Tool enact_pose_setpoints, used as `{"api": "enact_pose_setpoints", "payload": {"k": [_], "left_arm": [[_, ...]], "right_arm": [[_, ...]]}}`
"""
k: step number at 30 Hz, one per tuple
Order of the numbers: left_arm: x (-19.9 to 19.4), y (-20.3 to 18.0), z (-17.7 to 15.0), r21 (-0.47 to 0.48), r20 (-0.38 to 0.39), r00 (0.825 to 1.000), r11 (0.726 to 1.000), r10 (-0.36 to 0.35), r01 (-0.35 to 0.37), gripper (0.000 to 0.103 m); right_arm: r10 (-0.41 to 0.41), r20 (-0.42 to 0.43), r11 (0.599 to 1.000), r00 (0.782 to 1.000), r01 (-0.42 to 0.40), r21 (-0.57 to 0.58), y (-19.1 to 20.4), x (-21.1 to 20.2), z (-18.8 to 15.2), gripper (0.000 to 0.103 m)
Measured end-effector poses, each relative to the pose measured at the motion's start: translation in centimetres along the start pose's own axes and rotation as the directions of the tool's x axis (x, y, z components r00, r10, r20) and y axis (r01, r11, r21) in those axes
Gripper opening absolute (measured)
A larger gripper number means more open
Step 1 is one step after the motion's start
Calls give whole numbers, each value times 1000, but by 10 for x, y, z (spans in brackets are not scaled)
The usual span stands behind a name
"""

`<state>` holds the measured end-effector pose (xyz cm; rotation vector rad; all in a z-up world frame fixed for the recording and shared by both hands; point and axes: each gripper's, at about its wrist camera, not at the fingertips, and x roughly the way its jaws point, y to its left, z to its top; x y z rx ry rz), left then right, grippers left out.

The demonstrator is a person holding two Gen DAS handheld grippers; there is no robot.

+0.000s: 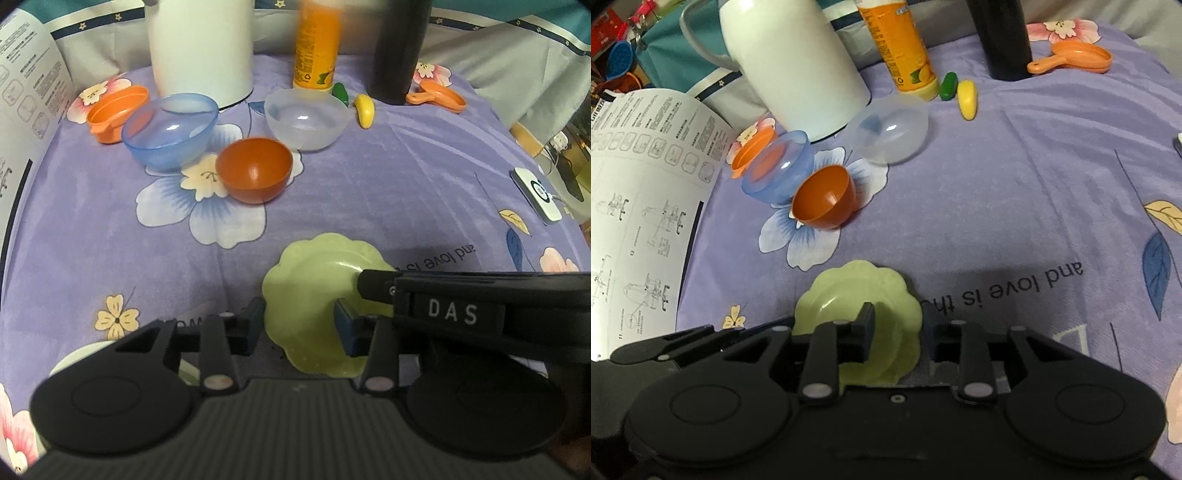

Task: Organize plates and bowls
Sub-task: 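Carry the yellow plate onto the green tray and open both grippers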

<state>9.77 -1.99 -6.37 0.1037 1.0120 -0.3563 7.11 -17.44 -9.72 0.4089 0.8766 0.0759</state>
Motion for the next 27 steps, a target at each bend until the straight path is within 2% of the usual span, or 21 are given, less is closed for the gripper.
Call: {"api": "enact_pose_setpoints", "payload": {"k": [7, 14, 27], "left_arm": [[-20, 4, -2, -26, 14, 1000, 1000, -3, 3, 35], [-48, 20, -10, -57, 26, 999, 998, 22, -20, 35], [-101, 76, -47, -140, 35, 995, 986, 96, -90, 35]], "right_arm": [[-3, 17, 1000, 1000, 3, -23, 11, -18, 0, 30], [35, 15, 998, 999, -34, -43, 32, -35, -4, 30], [100, -73, 982, 992, -110, -153, 112, -40, -26, 30]]}}
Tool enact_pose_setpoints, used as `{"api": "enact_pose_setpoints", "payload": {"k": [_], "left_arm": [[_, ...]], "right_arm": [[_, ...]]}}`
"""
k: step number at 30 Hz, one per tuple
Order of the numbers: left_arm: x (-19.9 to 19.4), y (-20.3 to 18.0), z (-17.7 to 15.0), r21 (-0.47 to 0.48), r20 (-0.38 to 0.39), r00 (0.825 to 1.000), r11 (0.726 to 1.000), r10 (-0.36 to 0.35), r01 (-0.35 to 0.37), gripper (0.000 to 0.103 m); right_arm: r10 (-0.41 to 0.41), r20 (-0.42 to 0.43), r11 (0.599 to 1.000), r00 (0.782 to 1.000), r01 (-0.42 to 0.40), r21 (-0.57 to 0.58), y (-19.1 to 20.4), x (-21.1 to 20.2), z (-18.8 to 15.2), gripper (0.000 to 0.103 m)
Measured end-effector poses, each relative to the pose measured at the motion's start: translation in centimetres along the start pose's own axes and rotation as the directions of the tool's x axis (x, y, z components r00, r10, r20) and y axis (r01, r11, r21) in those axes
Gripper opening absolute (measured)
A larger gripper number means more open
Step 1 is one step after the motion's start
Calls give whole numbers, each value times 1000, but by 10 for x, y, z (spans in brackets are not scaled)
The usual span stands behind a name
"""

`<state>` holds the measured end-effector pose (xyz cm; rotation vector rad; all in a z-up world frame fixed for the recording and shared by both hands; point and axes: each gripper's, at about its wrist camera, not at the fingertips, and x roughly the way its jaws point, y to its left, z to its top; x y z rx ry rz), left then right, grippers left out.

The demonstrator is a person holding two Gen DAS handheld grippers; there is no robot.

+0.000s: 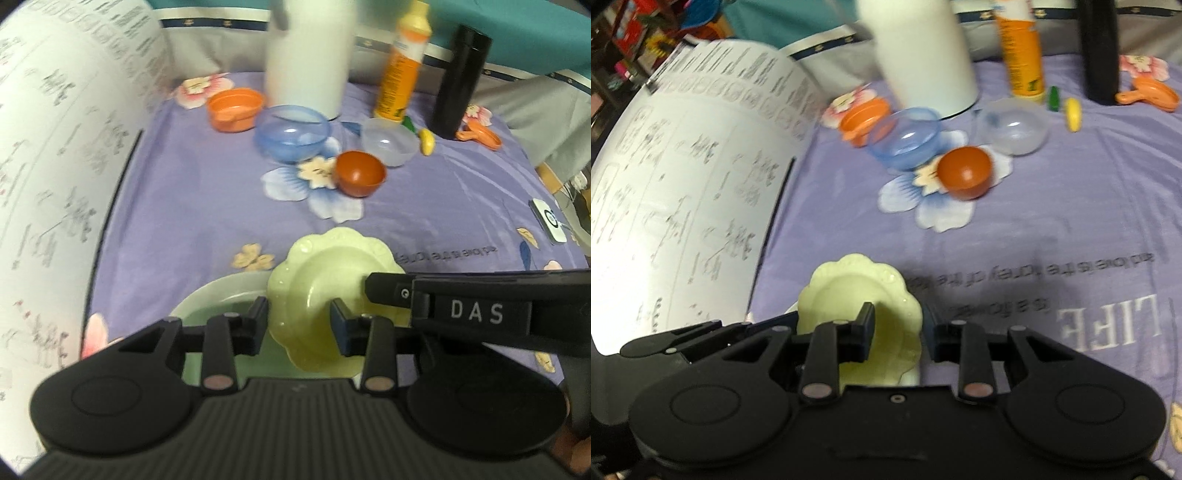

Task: Organize plates and bowls
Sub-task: 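Carry the yellow plate onto the green tray and open both grippers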

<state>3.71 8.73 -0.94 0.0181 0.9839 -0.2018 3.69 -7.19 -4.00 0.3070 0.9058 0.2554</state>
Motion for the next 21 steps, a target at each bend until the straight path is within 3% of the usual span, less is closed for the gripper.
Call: {"api": "enact_pose_setpoints", "payload": {"k": [9, 21], "left_arm": [[-6, 33, -27, -18, -30, 1000, 1000, 8, -9, 36], [10, 51, -45, -42, -63, 998, 999, -26, 23, 35]], "right_arm": [[16, -90, 999, 996, -20, -44, 36, 17, -22, 30], [-22, -148, 997, 989, 11, -75, 47, 38, -37, 30]]}}
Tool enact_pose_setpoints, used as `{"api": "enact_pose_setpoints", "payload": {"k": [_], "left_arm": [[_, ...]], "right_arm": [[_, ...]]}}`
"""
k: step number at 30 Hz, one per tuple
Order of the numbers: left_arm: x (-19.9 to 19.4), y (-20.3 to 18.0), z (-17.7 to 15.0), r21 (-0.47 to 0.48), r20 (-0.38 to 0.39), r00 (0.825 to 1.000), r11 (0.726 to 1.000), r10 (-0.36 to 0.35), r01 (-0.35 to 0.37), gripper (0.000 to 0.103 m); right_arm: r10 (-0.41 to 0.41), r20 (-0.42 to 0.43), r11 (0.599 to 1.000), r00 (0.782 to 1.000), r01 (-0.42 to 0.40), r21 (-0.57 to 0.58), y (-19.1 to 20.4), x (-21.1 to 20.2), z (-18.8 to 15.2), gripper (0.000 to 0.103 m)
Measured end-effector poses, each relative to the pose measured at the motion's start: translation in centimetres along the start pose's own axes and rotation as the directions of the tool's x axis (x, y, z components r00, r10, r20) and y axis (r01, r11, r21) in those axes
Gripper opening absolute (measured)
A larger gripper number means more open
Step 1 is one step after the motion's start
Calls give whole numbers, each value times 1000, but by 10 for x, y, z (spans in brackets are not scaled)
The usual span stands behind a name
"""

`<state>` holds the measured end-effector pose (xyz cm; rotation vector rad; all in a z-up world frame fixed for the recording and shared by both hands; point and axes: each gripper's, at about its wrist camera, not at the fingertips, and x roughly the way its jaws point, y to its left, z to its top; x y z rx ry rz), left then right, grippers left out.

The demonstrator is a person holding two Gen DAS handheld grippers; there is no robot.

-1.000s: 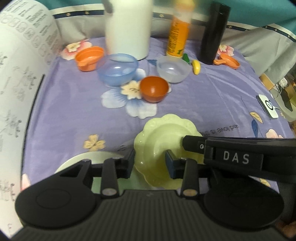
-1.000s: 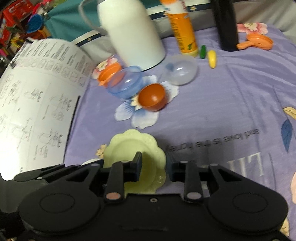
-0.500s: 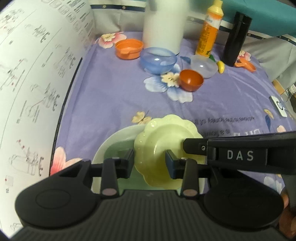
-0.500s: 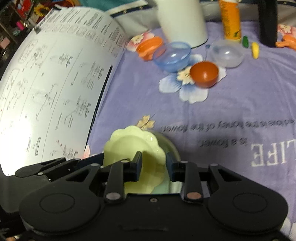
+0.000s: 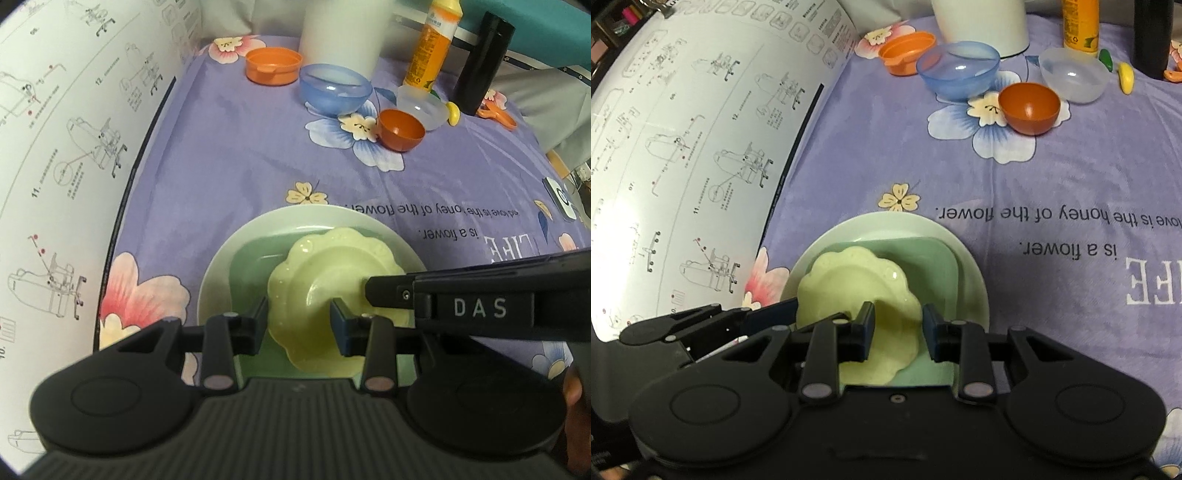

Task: Organize plates and bowls

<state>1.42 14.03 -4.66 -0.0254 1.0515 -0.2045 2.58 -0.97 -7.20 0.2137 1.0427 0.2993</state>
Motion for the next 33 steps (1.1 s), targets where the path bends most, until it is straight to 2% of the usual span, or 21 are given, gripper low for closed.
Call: {"api": "enact_pose_setpoints", "payload": {"k": [7, 8, 9, 10, 11, 12, 13, 14, 15, 16, 18, 20, 33], "left_arm": [[9, 5, -4, -21, -8, 1000, 1000, -15, 15, 37], [9, 6, -4, -24, -3, 1000, 1000, -16, 16, 42], [9, 6, -4, -28, 1, 1000, 999, -16, 16, 53], [7, 7, -4, -34, 12, 1000, 999, -14, 15, 61], [5, 8, -4, -39, 28, 1000, 999, 4, -3, 70], [3, 9, -3, -41, 41, 999, 999, 21, -19, 80], [0, 11, -2, -50, 52, 998, 998, 32, -30, 85], [-2, 14, -2, -68, 63, 998, 997, 31, -27, 93], [-5, 19, -2, -91, 77, 997, 996, 13, -6, 98], [-7, 22, -1, -108, 88, 996, 994, -7, 17, 100], [-11, 25, 0, -129, 108, 994, 991, -27, 41, 102], [-12, 23, 1, -125, 118, 993, 992, -18, 32, 103], [-6, 2, 3, -67, 95, 995, 998, 2, 4, 103]], "right_arm": [[-10, -13, 1000, 1000, 10, 0, 1, 13, 0, 30], [-9, -12, 1000, 1000, 9, -2, 0, 13, 0, 30], [-13, -9, 1000, 1000, 13, -5, 0, 13, 1, 31], [-17, -2, 1000, 1000, 17, -9, 0, 12, 1, 43], [-21, 5, 1000, 1000, 21, -13, 0, 11, 1, 60], [-39, 20, 999, 999, 39, -14, -1, 9, 2, 68], [-51, 33, 999, 998, 52, -17, -2, 6, 2, 81], [-59, 49, 998, 997, 60, -19, -3, 2, 3, 91], [-64, 58, 998, 996, 65, -18, -5, -1, 5, 97], [-67, 70, 998, 995, 68, -12, -8, -4, 6, 103], [-71, 100, 997, 992, 72, -6, -12, -12, 8, 103], [-86, 112, 996, 990, 88, -5, -16, -16, 8, 103], [-99, 103, 995, 990, 96, 39, -37, -19, 3, 103]]}}
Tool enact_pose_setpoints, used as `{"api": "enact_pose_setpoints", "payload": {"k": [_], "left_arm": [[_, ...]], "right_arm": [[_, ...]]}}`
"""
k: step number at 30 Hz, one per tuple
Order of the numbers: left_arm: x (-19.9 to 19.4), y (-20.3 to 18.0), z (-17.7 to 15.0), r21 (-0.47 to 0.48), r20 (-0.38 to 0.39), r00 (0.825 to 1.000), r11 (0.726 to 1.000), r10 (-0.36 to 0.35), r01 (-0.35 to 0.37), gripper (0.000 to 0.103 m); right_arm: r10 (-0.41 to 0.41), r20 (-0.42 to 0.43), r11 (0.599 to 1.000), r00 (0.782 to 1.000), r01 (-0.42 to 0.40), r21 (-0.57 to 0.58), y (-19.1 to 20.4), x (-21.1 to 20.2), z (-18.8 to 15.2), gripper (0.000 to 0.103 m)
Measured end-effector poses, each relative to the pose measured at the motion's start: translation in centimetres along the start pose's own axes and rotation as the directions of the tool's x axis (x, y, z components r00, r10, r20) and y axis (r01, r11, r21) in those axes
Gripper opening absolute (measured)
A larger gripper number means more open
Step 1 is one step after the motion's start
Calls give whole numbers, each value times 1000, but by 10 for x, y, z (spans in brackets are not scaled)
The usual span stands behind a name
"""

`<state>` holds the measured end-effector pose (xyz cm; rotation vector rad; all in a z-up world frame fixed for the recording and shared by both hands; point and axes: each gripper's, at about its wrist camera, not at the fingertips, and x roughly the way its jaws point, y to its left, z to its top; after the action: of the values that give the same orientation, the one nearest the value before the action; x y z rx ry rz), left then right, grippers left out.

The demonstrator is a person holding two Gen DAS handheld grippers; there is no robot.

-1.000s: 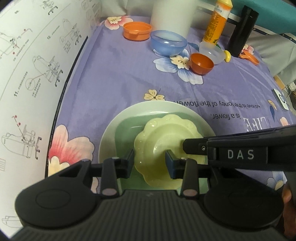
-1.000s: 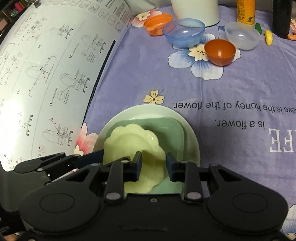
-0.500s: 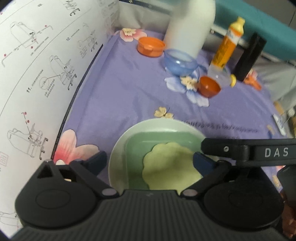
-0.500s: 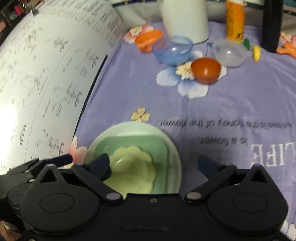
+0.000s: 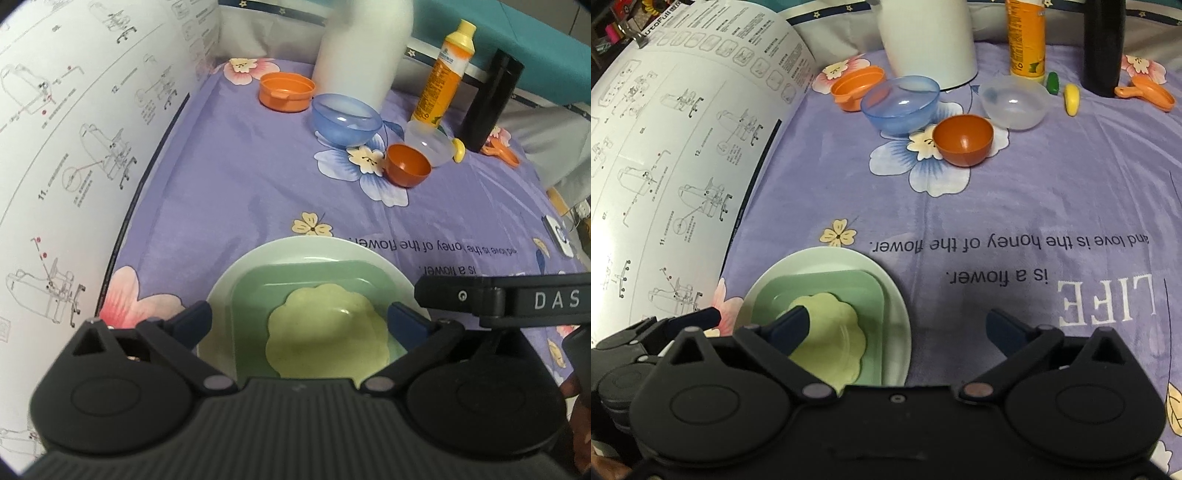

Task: Organize plates and bowls

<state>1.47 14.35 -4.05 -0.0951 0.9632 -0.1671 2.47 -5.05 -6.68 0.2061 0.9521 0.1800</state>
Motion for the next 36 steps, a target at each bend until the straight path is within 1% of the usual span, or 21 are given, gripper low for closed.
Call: {"api": "enact_pose_setpoints", "payload": {"k": [6, 10, 15, 19, 24, 29, 36], "left_arm": [[-1, -3, -1, 27, -8, 1000, 999, 21, -21, 103], [-3, -2, -3, 43, -11, 999, 998, 38, -38, 103], [-7, -1, -10, 64, -7, 999, 997, 40, -40, 103], [-6, -2, -10, 60, -17, 999, 997, 46, -44, 103], [-5, -5, -2, 54, -2, 999, 997, 48, -48, 103], [1, -15, 9, 78, 17, 998, 995, 54, -55, 103], [16, -25, 51, 83, 77, 996, 995, 53, -60, 103]], "right_arm": [[15, -1, 1000, 1000, -15, -14, 2, -2, -2, 103], [28, -19, 1000, 999, -28, -10, 2, -1, -3, 103], [40, -32, 999, 999, -41, -15, 0, 0, -7, 103], [45, -32, 999, 998, -45, -6, -4, 0, -6, 103], [44, -28, 999, 999, -44, 19, -13, 0, -4, 103], [32, -13, 998, 999, -31, 49, -28, -1, 4, 103], [3, 36, 997, 999, -6, 71, -49, -6, 31, 103]]}}
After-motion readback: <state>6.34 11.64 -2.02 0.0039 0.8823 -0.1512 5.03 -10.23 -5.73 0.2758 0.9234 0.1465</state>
